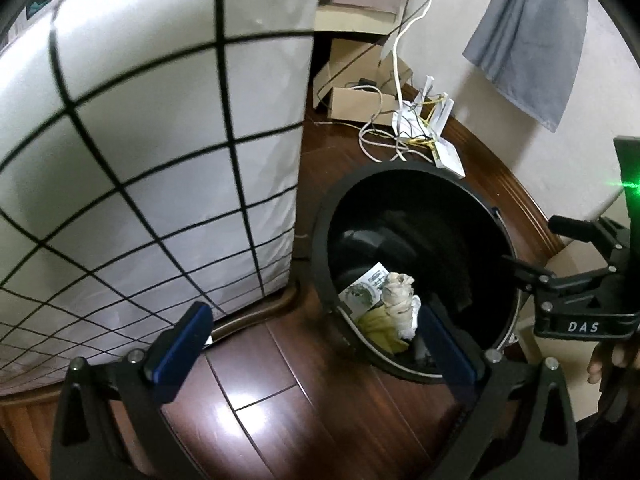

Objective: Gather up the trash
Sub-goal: 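Move both tools back toward the table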

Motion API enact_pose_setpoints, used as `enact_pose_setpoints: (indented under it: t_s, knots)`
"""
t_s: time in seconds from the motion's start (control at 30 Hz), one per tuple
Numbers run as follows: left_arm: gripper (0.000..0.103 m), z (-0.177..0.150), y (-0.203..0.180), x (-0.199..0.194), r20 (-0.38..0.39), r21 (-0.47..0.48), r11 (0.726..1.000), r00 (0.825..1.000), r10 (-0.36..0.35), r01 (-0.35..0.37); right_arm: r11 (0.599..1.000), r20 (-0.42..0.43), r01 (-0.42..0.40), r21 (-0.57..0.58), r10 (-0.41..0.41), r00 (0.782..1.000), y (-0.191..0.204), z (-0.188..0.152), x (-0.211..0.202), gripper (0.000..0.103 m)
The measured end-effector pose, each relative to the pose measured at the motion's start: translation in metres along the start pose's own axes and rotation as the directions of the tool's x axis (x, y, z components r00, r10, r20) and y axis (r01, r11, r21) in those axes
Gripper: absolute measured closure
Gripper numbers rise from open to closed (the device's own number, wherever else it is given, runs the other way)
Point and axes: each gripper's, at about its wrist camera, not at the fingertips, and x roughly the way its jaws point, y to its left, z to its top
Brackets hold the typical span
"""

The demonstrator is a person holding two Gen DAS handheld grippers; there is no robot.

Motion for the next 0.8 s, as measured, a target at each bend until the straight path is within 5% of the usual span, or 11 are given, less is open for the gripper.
enact_pose_setpoints:
  t_s: [0.8]
  knots:
    - [0.001, 0.009, 0.016, -0.07, 0.124, -0.031, 0.999, 0.992, 0.031, -0.027, 0.999, 0.167, -0.043, -0.028, 0.047, 0.985, 0.017, 0.008, -0.079, 0.001]
